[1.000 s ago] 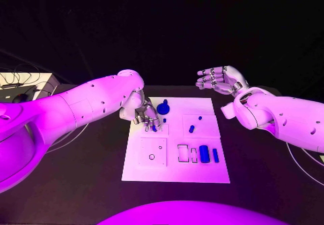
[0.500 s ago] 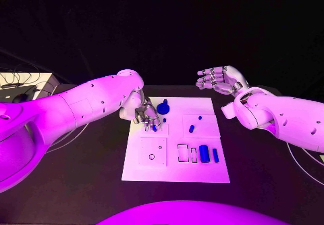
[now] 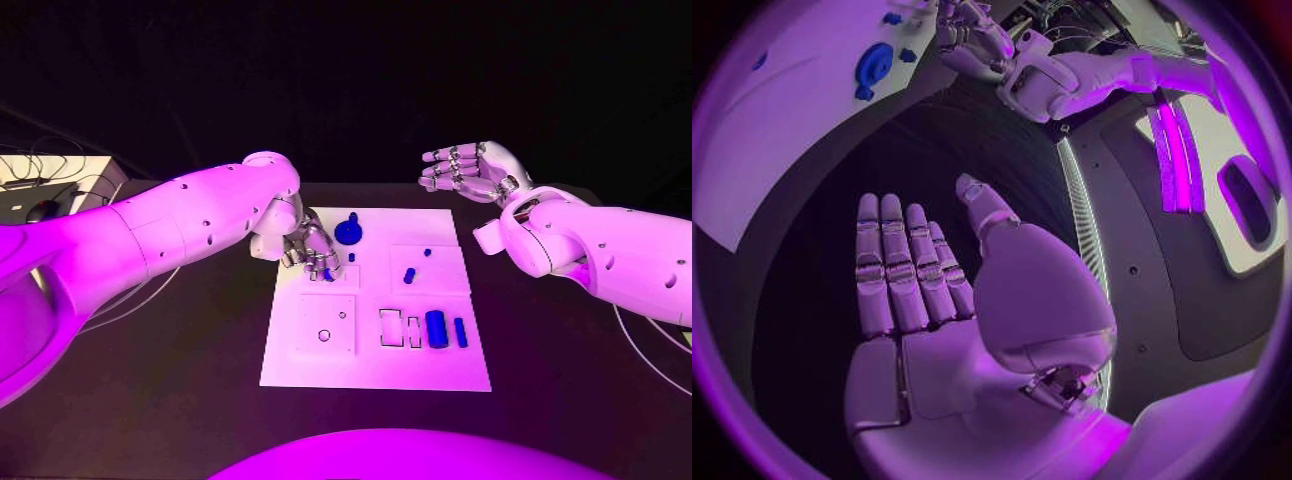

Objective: Assemble the parts on the task board

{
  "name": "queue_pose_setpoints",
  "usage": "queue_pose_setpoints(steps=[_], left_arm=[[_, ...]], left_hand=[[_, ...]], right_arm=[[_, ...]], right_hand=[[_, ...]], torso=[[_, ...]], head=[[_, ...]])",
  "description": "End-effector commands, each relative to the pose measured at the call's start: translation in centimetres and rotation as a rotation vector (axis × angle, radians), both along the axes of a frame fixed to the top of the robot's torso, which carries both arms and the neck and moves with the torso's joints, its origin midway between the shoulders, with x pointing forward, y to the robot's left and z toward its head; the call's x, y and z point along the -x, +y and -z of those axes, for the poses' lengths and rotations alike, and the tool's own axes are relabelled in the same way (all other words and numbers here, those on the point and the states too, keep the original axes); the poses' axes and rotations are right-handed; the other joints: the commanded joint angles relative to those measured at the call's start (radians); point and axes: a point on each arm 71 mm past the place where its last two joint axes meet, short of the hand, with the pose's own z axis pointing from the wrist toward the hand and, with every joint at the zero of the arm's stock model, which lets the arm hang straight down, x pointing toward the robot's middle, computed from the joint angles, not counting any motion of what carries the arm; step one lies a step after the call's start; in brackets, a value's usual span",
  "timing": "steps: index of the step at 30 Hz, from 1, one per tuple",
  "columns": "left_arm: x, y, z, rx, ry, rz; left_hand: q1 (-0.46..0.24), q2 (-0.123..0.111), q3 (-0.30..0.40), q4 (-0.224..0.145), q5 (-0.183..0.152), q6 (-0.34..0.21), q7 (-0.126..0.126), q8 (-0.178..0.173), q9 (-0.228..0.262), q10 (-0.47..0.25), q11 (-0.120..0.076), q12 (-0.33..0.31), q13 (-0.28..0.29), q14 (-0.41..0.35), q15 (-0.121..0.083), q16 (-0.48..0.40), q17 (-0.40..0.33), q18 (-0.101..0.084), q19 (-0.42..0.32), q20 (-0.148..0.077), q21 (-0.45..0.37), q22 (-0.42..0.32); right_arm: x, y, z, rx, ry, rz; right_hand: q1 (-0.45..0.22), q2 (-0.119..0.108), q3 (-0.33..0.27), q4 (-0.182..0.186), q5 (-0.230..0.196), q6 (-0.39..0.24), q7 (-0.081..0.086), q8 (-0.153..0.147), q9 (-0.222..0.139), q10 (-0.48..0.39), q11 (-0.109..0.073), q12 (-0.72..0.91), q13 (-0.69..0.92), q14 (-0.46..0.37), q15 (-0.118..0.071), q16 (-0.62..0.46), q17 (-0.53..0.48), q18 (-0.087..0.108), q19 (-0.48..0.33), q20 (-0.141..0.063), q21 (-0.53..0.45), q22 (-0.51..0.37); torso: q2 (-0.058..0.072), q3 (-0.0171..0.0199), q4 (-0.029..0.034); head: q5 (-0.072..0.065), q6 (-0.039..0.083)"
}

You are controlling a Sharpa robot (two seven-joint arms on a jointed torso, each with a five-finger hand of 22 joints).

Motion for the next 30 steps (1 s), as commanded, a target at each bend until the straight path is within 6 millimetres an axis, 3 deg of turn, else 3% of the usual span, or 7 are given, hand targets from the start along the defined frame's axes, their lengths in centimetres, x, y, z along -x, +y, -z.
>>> queue_pose_setpoints(steps=[1, 11, 17, 19, 22, 26, 30], left_arm=[[0.2, 0.4, 0.0, 0.015, -0.013, -0.026], [0.8, 3.0, -2.1, 0.245, 0.024, -0.133], [1.8, 5.7, -2.2, 0.511, 0.101, -0.225], [2.2, 6.5, -2.4, 0.662, 0.128, -0.262], [2.9, 7.1, -2.3, 0.833, 0.153, -0.283], [3.9, 7.6, -2.1, 1.045, 0.171, -0.314], [4.8, 8.0, -1.6, 1.229, 0.171, -0.379]], left_hand=[[0.056, 0.063, 0.093, -0.082, 0.004, 0.003, -0.005, 0.004, 0.002, 0.006, -0.005, 0.005, -0.002, 0.006, 0.003, -0.002, 0.002, -0.014, 0.001, 0.001, -0.004, 0.029], [0.052, 0.057, 0.1, -0.075, 0.005, 0.005, -0.006, 0.007, 0.004, 0.008, -0.005, 0.007, -0.003, 0.006, 0.003, -0.003, -0.001, -0.014, 0.002, 0.002, -0.005, 0.03], [0.047, 0.062, 0.079, -0.054, 0.0, -0.002, -0.007, 0.013, 0.009, -0.001, -0.002, 0.013, -0.002, 0.003, 0.004, -0.012, -0.015, -0.003, -0.007, 0.017, -0.016, 0.026], [0.049, 0.063, 0.073, -0.05, 0.001, -0.001, -0.008, 0.016, 0.009, -0.002, -0.002, 0.018, -0.003, 0.004, 0.004, -0.009, -0.015, 0.002, -0.007, 0.024, -0.015, 0.028], [0.053, 0.073, 0.049, -0.042, -0.004, -0.003, -0.006, 0.013, 0.005, -0.008, -0.002, 0.018, -0.003, 0.001, 0.006, -0.018, -0.026, 0.004, -0.014, 0.027, -0.025, 0.023], [0.048, 0.078, 0.041, -0.035, -0.012, -0.003, -0.007, 0.011, 0.002, -0.009, 0.002, 0.018, -0.005, 0.0, 0.007, -0.019, -0.026, 0.006, -0.016, 0.031, -0.03, 0.021], [0.049, 0.086, 0.03, -0.035, -0.014, -0.004, -0.007, 0.01, 0.0, -0.01, 0.003, 0.017, -0.007, -0.001, 0.009, -0.023, -0.027, 0.008, -0.019, 0.033, -0.036, 0.018]], right_arm=[[0.0, 0.0, 0.0, 0.004, -0.004, -0.013], [0.1, -0.4, 0.0, 0.005, -0.004, -0.007], [0.0, -0.7, 0.0, 0.007, -0.002, 0.001], [0.0, -0.9, 0.1, 0.007, 0.0, 0.006], [0.0, -1.1, 0.1, 0.006, 0.002, 0.01], [-0.1, -1.3, 0.3, 0.005, 0.008, 0.016], [-0.1, -1.5, 0.4, 0.004, 0.013, 0.022]], right_hand=[[0.009, -0.002, -0.002, -0.006, 0.005, -0.009, 0.014, -0.006, -0.001, -0.006, 0.001, 0.005, -0.001, -0.006, 0.0, -0.003, -0.002, -0.011, -0.006, 0.0, 0.003, -0.001], [0.009, -0.002, -0.002, -0.007, 0.006, -0.007, 0.014, -0.006, -0.001, -0.006, 0.001, 0.006, -0.001, -0.006, 0.0, -0.003, -0.001, -0.011, -0.007, 0.0, 0.003, -0.001], [0.009, -0.002, -0.002, -0.007, 0.006, -0.007, 0.014, -0.006, -0.001, -0.006, 0.001, 0.006, -0.001, -0.006, 0.0, -0.003, -0.001, -0.011, -0.007, 0.0, 0.003, -0.001], [0.009, -0.002, -0.002, -0.007, 0.006, -0.007, 0.014, -0.006, -0.001, -0.006, 0.001, 0.006, -0.001, -0.006, 0.0, -0.003, -0.001, -0.011, -0.007, 0.0, 0.003, -0.001], [0.009, -0.002, -0.002, -0.007, 0.006, -0.007, 0.014, -0.006, -0.001, -0.006, 0.001, 0.006, -0.001, -0.006, 0.0, -0.003, -0.001, -0.011, -0.007, 0.0, 0.003, -0.001], [0.009, -0.002, -0.002, -0.007, 0.006, -0.007, 0.014, -0.006, -0.001, -0.006, 0.001, 0.006, -0.001, -0.006, 0.0, -0.003, -0.001, -0.011, -0.007, 0.0, 0.003, -0.001], [0.011, -0.001, -0.002, -0.009, 0.006, -0.005, 0.014, -0.005, -0.001, -0.005, 0.001, 0.006, -0.001, -0.005, 0.0, -0.002, -0.001, -0.011, -0.006, 0.0, 0.003, -0.001]], torso=[[-0.001, -0.0005, 0.0018], [-0.001, -0.0003, 0.0011], [-0.002, -0.0014, 0.0022], [-0.002, -0.0031, 0.0033], [-0.001, -0.0031, 0.0043], [-0.001, -0.0045, 0.0026], [-0.001, -0.0031, -0.0003]], head=[[-0.004, 0.003], [-0.003, 0.011], [-0.006, 0.03], [-0.002, 0.049], [-0.004, 0.063], [0.003, 0.094], [0.004, 0.101]])
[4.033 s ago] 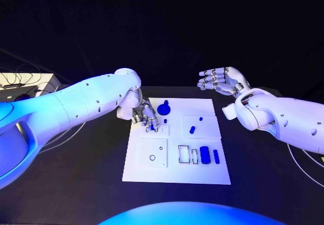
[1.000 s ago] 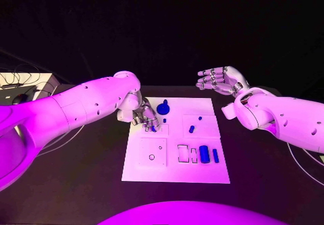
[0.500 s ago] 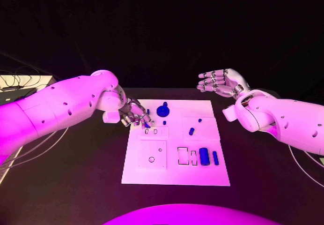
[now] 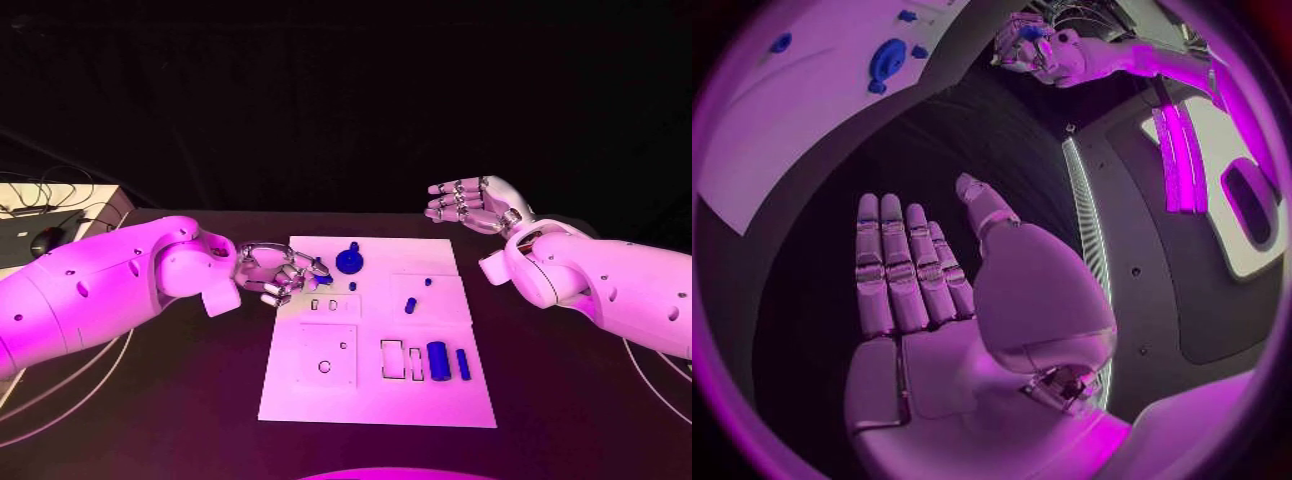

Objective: Assemble the parts on the task board

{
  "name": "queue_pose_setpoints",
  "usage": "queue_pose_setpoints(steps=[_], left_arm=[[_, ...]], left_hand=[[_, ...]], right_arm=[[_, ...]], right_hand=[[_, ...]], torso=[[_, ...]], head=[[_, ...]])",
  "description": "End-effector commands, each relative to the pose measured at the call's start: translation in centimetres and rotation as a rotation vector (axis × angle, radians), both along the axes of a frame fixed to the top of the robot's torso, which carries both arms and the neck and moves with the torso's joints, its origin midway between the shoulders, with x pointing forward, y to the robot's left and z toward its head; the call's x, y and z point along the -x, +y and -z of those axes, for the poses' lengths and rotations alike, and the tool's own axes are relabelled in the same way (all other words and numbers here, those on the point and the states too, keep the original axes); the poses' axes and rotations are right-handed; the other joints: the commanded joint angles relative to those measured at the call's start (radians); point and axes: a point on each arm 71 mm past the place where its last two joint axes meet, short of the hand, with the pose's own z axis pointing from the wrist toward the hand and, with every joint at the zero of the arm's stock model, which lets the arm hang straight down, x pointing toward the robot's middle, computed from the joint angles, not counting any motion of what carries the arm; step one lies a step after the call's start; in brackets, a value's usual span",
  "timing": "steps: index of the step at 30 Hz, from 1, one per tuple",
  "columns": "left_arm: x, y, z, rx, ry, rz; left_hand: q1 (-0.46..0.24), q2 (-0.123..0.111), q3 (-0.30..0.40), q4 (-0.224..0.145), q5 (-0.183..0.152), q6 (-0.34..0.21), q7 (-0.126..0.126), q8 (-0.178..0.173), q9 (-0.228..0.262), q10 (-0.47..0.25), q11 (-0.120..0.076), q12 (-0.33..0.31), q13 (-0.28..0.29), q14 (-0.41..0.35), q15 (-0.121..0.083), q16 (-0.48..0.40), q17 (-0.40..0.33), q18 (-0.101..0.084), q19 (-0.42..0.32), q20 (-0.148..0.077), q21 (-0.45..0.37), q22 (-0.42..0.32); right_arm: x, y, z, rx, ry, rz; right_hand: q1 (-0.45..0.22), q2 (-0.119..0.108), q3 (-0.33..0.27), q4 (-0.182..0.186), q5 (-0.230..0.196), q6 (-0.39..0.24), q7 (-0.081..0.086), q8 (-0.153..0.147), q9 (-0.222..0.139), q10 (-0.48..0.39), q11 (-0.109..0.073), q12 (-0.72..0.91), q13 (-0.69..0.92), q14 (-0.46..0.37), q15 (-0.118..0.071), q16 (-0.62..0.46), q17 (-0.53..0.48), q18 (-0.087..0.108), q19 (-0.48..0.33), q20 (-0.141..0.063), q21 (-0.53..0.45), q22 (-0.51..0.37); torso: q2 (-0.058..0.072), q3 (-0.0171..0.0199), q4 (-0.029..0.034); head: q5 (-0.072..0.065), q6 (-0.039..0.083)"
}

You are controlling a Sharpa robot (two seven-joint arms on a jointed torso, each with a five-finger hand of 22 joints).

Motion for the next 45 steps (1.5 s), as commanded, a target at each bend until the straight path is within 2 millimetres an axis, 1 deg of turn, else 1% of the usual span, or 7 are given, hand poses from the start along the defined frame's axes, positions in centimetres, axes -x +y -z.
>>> queue_pose_setpoints(steps=[1, 9, 15, 17, 26, 34, 45], left_arm=[[0.3, -0.5, -1.1, 0.38, -0.023, -0.134], [1.1, -0.1, -0.8, 0.55, -0.038, -0.265], [1.0, 0.2, -0.9, 0.605, -0.04, -0.353], [1.0, 0.2, -0.9, 0.619, -0.037, -0.372], [1.2, -0.2, -1.0, 0.651, -0.015, -0.366], [1.4, -0.4, -0.9, 0.656, -0.004, -0.337], [1.5, -0.6, -0.9, 0.661, 0.002, -0.313]], left_hand=[[0.056, 0.069, 0.027, -0.036, -0.006, -0.002, -0.001, 0.0, -0.003, -0.007, 0.002, 0.002, -0.002, -0.002, 0.009, -0.009, 0.0, 0.008, -0.004, 0.005, -0.01, 0.017], [0.033, 0.086, 0.027, -0.05, -0.013, -0.009, 0.0, 0.0, -0.002, -0.011, 0.004, -0.003, -0.005, -0.003, 0.009, -0.018, 0.003, 0.008, -0.01, 0.001, -0.025, 0.01], [-0.012, 0.115, 0.05, -0.058, -0.024, -0.052, 0.011, 0.013, 0.016, -0.034, 0.006, -0.012, -0.007, -0.009, 0.004, -0.046, -0.012, 0.007, -0.017, -0.017, -0.049, -0.003], [-0.078, 0.115, 0.13, -0.073, -0.025, -0.077, 0.017, 0.039, 0.036, -0.04, 0.006, -0.013, -0.009, -0.01, 0.0, -0.056, -0.013, 0.003, -0.017, -0.029, -0.053, -0.003], [-0.193, 0.135, 0.249, -0.093, -0.026, -0.13, 0.023, 0.116, 0.071, -0.056, 0.006, -0.012, -0.007, -0.011, -0.006, -0.069, -0.006, 0.003, -0.016, -0.04, -0.062, 0.001], [-0.206, 0.139, 0.262, -0.104, -0.025, -0.145, 0.02, 0.157, 0.067, -0.052, 0.002, -0.007, -0.005, -0.007, -0.007, -0.067, 0.005, 0.001, -0.011, -0.041, -0.06, 0.01], [-0.205, 0.139, 0.26, -0.105, -0.025, -0.145, 0.019, 0.163, 0.061, -0.048, 0.001, -0.007, -0.005, -0.006, -0.007, -0.063, 0.009, 0.0, -0.008, -0.041, -0.055, 0.016]], right_arm=[[0.0, -0.2, 0.1, -0.006, 0.007, -0.006], [-0.1, -0.6, 0.4, -0.004, 0.012, 0.004], [0.0, -0.7, 0.5, -0.004, 0.017, 0.006], [0.0, -0.8, 0.5, -0.003, 0.018, 0.006], [0.0, -0.8, 0.6, -0.003, 0.023, 0.004], [0.0, -0.8, 0.7, -0.004, 0.025, 0.003], [0.1, -0.9, 0.8, -0.003, 0.028, 0.003]], right_hand=[[0.011, -0.001, 0.001, -0.006, 0.006, -0.005, 0.014, -0.005, -0.001, -0.005, 0.001, 0.006, -0.001, -0.005, 0.0, -0.002, -0.001, -0.011, -0.007, 0.0, 0.003, -0.001], [0.011, -0.001, 0.001, -0.006, 0.006, -0.005, 0.014, -0.005, -0.001, -0.005, 0.001, 0.006, -0.001, -0.005, 0.0, -0.002, -0.001, -0.011, -0.007, 0.0, 0.003, -0.001], [0.012, 0.001, 0.003, -0.008, 0.006, -0.002, 0.014, -0.005, -0.001, -0.005, 0.001, 0.006, -0.001, -0.004, -0.001, -0.002, -0.001, -0.011, -0.007, 0.0, 0.003, -0.001], [0.012, 0.001, 0.003, -0.008, 0.006, -0.002, 0.014, -0.005, -0.001, -0.005, 0.001, 0.006, -0.001, -0.004, -0.001, -0.002, -0.001, -0.011, -0.007, 0.0, 0.003, -0.001], [0.012, 0.001, 0.003, -0.008, 0.006, -0.003, 0.014, -0.005, -0.001, -0.005, 0.001, 0.006, -0.001, -0.004, -0.001, -0.002, -0.001, -0.011, -0.007, 0.0, 0.003, -0.001], [0.013, 0.001, 0.005, -0.01, 0.005, -0.003, 0.014, -0.005, -0.001, -0.005, 0.001, 0.005, -0.001, -0.005, 0.0, -0.003, -0.002, -0.012, -0.007, 0.0, 0.003, -0.001], [0.013, 0.001, 0.005, -0.01, 0.005, -0.003, 0.014, -0.005, -0.001, -0.005, 0.001, 0.005, -0.001, -0.005, 0.0, -0.003, -0.002, -0.012, -0.007, 0.0, 0.003, -0.001]], torso=[[-0.001, 0.0002, -0.0022], [0.001, 0.0028, -0.0017], [0.001, 0.0019, -0.0023], [0.001, 0.003, -0.0017], [0.001, 0.0021, -0.0017], [0.001, 0.0021, -0.0011], [0.0, 0.0018, -0.0018]], head=[[0.002, 0.016], [0.003, 0.039], [0.005, 0.052], [0.011, 0.055], [0.025, 0.08], [0.032, 0.107], [0.034, 0.105]])
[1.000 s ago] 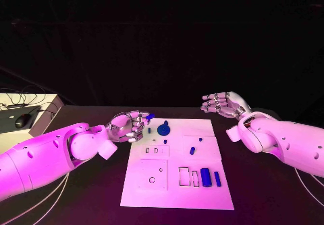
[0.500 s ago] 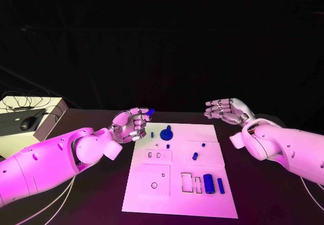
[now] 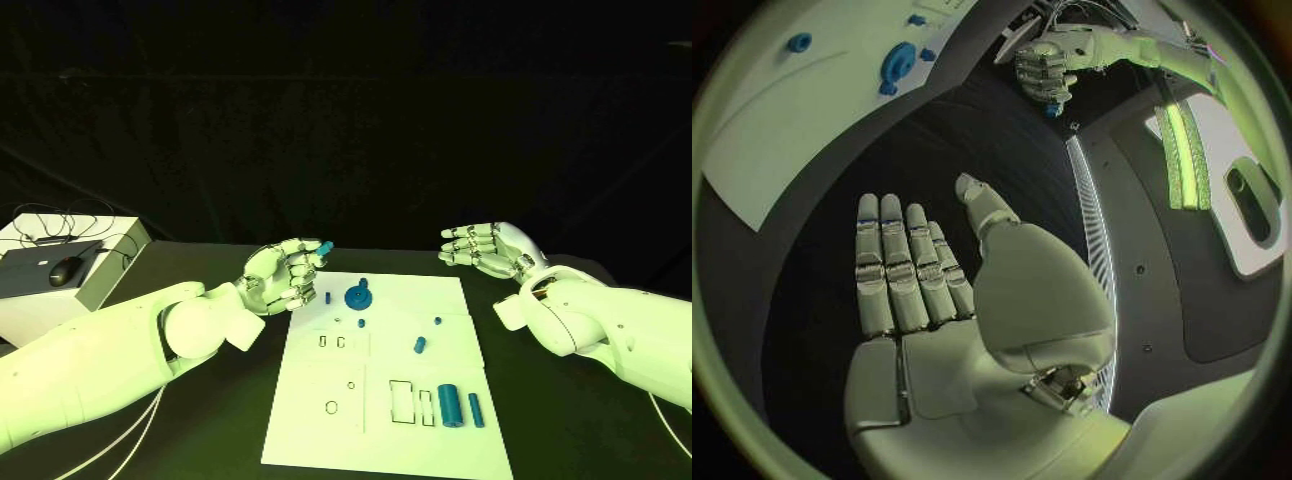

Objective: Assemble the parts on the task board

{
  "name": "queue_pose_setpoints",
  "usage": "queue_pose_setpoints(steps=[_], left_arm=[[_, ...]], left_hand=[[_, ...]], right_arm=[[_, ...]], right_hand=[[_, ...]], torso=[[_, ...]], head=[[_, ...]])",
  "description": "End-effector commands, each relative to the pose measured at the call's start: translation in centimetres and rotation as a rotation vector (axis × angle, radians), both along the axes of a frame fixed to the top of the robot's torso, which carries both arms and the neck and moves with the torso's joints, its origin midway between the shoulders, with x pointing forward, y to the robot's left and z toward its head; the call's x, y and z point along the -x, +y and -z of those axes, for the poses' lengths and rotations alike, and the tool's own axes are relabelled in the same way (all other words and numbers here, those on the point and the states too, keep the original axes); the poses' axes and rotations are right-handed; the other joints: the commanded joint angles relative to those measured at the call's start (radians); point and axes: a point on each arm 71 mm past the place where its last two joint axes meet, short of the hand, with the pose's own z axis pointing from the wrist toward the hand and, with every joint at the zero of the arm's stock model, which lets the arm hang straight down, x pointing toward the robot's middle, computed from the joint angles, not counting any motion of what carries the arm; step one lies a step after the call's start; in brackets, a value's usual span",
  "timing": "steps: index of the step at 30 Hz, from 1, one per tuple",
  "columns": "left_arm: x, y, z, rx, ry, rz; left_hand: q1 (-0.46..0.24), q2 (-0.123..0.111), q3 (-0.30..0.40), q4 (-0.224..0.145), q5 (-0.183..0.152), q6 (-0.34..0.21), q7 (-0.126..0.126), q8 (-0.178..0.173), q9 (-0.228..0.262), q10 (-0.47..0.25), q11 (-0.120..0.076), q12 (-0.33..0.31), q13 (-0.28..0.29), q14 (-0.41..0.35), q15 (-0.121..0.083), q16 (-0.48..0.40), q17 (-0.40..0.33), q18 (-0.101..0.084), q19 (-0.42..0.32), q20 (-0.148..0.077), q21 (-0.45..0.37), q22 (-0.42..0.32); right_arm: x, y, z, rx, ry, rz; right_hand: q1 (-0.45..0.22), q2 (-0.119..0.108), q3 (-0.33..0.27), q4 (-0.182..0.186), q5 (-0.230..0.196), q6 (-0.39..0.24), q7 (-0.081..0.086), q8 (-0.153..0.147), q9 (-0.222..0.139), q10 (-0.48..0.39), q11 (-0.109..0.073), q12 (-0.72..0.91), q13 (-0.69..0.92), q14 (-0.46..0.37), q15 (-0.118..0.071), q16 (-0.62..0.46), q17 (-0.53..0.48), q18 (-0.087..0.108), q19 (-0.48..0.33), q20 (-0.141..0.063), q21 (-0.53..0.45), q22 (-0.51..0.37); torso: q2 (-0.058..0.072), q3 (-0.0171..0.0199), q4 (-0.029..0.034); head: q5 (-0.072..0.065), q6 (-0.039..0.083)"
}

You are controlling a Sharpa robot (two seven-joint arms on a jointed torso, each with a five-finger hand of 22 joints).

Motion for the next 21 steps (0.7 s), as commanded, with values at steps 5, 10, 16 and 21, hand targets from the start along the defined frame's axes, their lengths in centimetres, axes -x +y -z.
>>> queue_pose_setpoints(steps=[5, 10, 16, 21], left_arm=[[0.17, -0.35, -0.2, 0.026, -0.013, 0.034], [0.19, -0.45, -0.18, 0.023, -0.016, 0.041], [0.17, -0.64, -0.14, 0.017, -0.021, 0.048], [0.15, -0.89, -0.14, 0.016, -0.025, 0.051]], left_hand=[[0.004, 0.009, 0.152, -0.047, 0.002, -0.003, -0.003, 0.007, -0.003, 0.006, -0.005, 0.004, 0.001, 0.003, -0.005, 0.001, 0.001, 0.0, 0.001, -0.003, 0.003, 0.017], [0.005, 0.008, 0.151, -0.048, 0.002, -0.003, -0.004, 0.008, -0.004, 0.006, -0.005, 0.004, 0.001, 0.003, -0.005, 0.001, 0.002, 0.0, 0.001, -0.003, 0.003, 0.018], [0.008, 0.008, 0.148, -0.05, 0.002, -0.003, -0.004, 0.01, -0.007, 0.007, -0.005, 0.003, 0.001, 0.003, -0.005, 0.0, 0.001, 0.0, 0.001, -0.003, 0.001, 0.019], [0.009, 0.008, 0.147, -0.05, 0.002, -0.004, -0.004, 0.011, -0.009, 0.007, -0.005, 0.002, 0.002, 0.003, -0.005, 0.0, 0.001, 0.0, 0.001, -0.003, 0.001, 0.02]], right_arm=[[0.05, -0.09, 0.09, -0.004, 0.005, -0.009], [0.06, -0.09, 0.11, -0.004, 0.006, -0.01], [0.07, -0.12, 0.12, -0.004, 0.006, -0.009], [0.09, -0.2, 0.12, -0.003, 0.007, -0.008]], right_hand=[[0.013, 0.001, 0.0, -0.006, 0.005, -0.003, 0.014, -0.005, -0.001, -0.005, 0.001, 0.005, -0.001, -0.005, 0.0, -0.003, -0.002, -0.012, -0.007, 0.0, 0.003, -0.001], [0.013, 0.001, 0.0, -0.006, 0.005, -0.003, 0.014, -0.005, -0.001, -0.005, 0.001, 0.005, -0.001, -0.005, 0.0, -0.003, -0.002, -0.012, -0.007, 0.0, 0.003, -0.001], [0.013, 0.001, 0.0, -0.006, 0.005, -0.003, 0.014, -0.005, -0.001, -0.005, 0.001, 0.005, -0.001, -0.005, 0.0, -0.003, -0.002, -0.012, -0.007, 0.0, 0.003, -0.001], [0.013, 0.001, 0.0, -0.006, 0.005, -0.003, 0.014, -0.005, -0.001, -0.005, 0.001, 0.005, -0.001, -0.005, 0.0, -0.003, -0.002, -0.012, -0.007, 0.0, 0.003, -0.001]], torso=[[0.001, -0.0001, 0.0001], [0.001, -0.0005, 0.0003], [0.001, -0.0006, 0.0002], [0.002, -0.0004, -0.0004]], head=[[0.0, -0.003], [0.001, -0.004], [-0.001, -0.003], [-0.003, -0.002]])
